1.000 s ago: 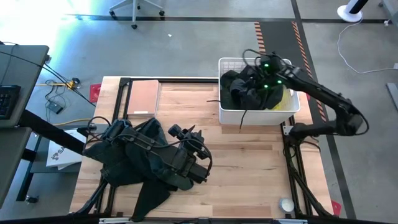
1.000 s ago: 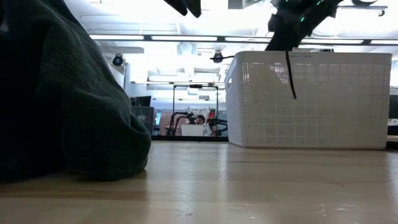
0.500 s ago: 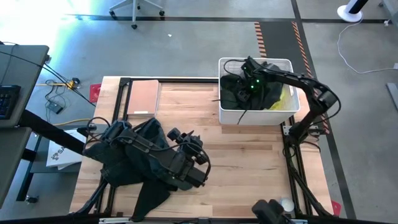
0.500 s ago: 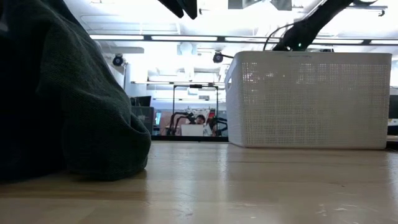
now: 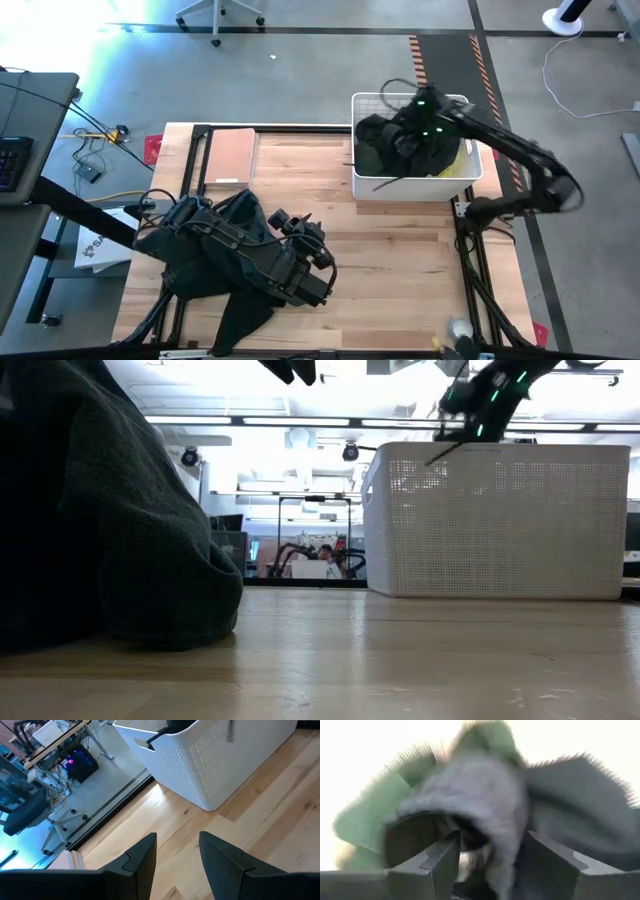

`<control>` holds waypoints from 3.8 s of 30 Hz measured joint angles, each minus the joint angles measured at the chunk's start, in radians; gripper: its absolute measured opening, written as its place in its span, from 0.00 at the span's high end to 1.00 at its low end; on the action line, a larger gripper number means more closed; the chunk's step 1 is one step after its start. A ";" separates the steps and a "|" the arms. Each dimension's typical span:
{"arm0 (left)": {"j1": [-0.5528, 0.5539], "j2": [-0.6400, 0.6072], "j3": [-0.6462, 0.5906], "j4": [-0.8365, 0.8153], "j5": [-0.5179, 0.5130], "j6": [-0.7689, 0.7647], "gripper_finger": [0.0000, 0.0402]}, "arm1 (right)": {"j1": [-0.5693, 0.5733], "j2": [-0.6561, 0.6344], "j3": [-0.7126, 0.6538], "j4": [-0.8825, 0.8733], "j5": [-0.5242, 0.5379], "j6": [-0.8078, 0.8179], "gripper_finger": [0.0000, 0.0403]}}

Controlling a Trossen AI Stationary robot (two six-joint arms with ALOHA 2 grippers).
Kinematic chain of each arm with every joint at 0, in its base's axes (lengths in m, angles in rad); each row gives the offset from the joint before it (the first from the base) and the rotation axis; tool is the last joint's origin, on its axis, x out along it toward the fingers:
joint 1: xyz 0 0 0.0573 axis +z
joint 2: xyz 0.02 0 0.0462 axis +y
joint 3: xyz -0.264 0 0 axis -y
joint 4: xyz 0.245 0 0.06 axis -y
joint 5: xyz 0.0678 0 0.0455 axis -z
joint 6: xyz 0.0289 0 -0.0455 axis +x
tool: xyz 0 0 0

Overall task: Sort clothes
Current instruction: Put the black short pants into the white laundry bin, then put the dark blue jeans into the white laundry bin

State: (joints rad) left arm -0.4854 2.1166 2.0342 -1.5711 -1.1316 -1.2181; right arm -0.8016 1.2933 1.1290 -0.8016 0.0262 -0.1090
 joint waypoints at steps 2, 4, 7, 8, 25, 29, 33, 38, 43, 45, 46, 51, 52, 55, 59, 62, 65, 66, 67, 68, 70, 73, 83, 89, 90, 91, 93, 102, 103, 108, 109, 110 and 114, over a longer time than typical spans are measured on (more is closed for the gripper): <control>0.000 -0.001 0.000 0.000 0.006 0.010 0.64 | 0.039 -0.102 0.000 0.040 -0.010 0.004 0.45; 0.003 -0.002 0.000 0.000 0.025 0.015 0.64 | 0.094 -0.192 0.000 0.078 -0.029 0.013 0.45; 0.008 -0.018 0.000 0.000 0.079 0.048 0.64 | 0.197 -0.303 0.000 0.127 -0.061 0.061 0.45; 0.009 -0.028 0.000 0.000 0.117 0.071 0.64 | 0.235 -0.332 0.000 0.134 -0.061 0.082 0.45; -0.082 -0.313 0.001 -0.001 0.617 0.040 0.64 | 0.799 -0.410 -0.262 0.409 0.119 0.226 0.45; -0.080 -0.340 -0.040 0.003 0.681 -0.009 0.64 | 0.869 -0.409 -0.464 0.625 0.119 0.299 0.45; -0.077 -0.405 -0.185 0.000 0.780 -0.086 0.68 | 0.947 -0.409 -0.614 0.803 0.117 0.351 0.45; -0.077 -0.505 -0.420 -0.001 0.809 -0.186 0.75 | 1.066 -0.411 -0.647 0.906 0.142 0.291 0.45; -0.074 -0.567 -0.596 0.000 0.723 -0.303 0.78 | 1.161 -0.411 -0.624 0.966 0.207 0.180 0.45; -0.057 -0.577 -0.645 0.001 0.771 -0.313 0.76 | 1.174 -0.411 -0.624 0.975 0.211 0.163 0.45; -0.049 -0.582 -0.668 0.003 0.808 -0.310 0.74 | 1.175 -0.410 -0.624 0.975 0.211 0.163 0.45; -0.022 -0.583 -0.765 0.059 0.928 -0.302 0.59 | 1.175 -0.410 -0.624 0.969 0.217 0.191 0.45; -0.017 -0.583 -0.782 0.086 0.945 -0.290 0.56 | 1.175 -0.410 -0.624 0.970 0.217 0.197 0.45; -0.002 -0.583 -0.836 0.203 0.990 -0.239 0.47 | 1.175 -0.410 -0.624 0.968 0.217 0.213 0.45; 0.021 -0.583 -0.930 0.373 1.066 -0.196 0.43 | 1.175 -0.410 -0.624 0.967 0.217 0.217 0.45; 0.030 -0.583 -1.015 0.525 1.093 -0.195 0.43 | 1.175 -0.410 -0.624 0.964 0.216 0.223 0.45; 0.034 -0.582 -1.102 0.720 1.097 -0.195 0.44 | 1.175 -0.410 -0.624 0.957 0.215 0.224 0.45; 0.035 -0.580 -1.128 0.786 1.093 -0.195 0.44 | 1.175 -0.410 -0.624 0.955 0.214 0.224 0.45; 0.035 -0.575 -1.149 0.848 1.086 -0.200 0.45 | 1.175 -0.410 -0.624 0.955 0.214 0.224 0.45; 0.035 -0.567 -1.167 0.901 1.080 -0.208 0.46 | 1.175 -0.410 -0.624 0.955 0.213 0.224 0.45; 0.035 -0.546 -1.195 0.978 1.068 -0.218 0.49 | 1.175 -0.410 -0.624 0.954 0.214 0.224 0.45; 0.034 -0.500 -1.201 1.044 1.032 -0.210 0.55 | 1.175 -0.410 -0.624 0.954 0.214 0.224 0.45; 0.060 -0.421 -1.206 1.436 0.763 -0.056 0.76 | 1.175 -0.410 -0.624 0.952 0.220 0.243 0.45; 0.091 -0.422 -1.207 1.706 0.658 0.118 0.90 | 1.175 -0.410 -0.624 0.953 0.262 0.265 0.45; 0.096 -0.422 -1.207 1.757 0.652 0.156 0.93 | 1.175 -0.410 -0.624 0.952 0.263 0.266 0.45; 0.100 -0.422 -1.207 1.814 0.646 0.200 0.95 | 1.175 -0.410 -0.624 0.953 0.263 0.266 0.45; 0.103 -0.422 -1.207 1.927 0.638 0.295 0.98 | 1.175 -0.410 -0.624 0.952 0.263 0.266 0.45; 0.096 -0.423 -1.134 2.131 0.620 0.637 0.99 | 1.175 -0.363 -0.624 0.952 0.263 0.294 0.45; 0.091 -0.423 -1.121 2.131 0.620 0.668 0.99 | 1.175 -0.352 -0.624 0.952 0.262 0.295 0.45; 0.040 -0.452 -1.057 2.064 0.597 0.835 0.99 | 1.176 -0.305 -0.624 0.952 0.250 0.295 0.45; 0.025 -0.463 -1.043 2.034 0.573 0.857 1.00 | 1.176 -0.297 -0.624 0.952 0.240 0.294 0.45; 0.009 -0.475 -1.030 1.997 0.542 0.879 1.00 | 1.176 -0.293 -0.624 0.952 0.224 0.293 0.45; -0.066 -0.532 -0.995 1.844 0.406 0.934 1.00 | 1.176 -0.293 -0.624 0.952 0.182 0.293 0.45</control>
State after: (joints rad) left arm -0.5509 1.5843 1.0395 0.2731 -0.7259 -0.2844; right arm 0.3740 1.0002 0.5045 0.1505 0.2081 0.1837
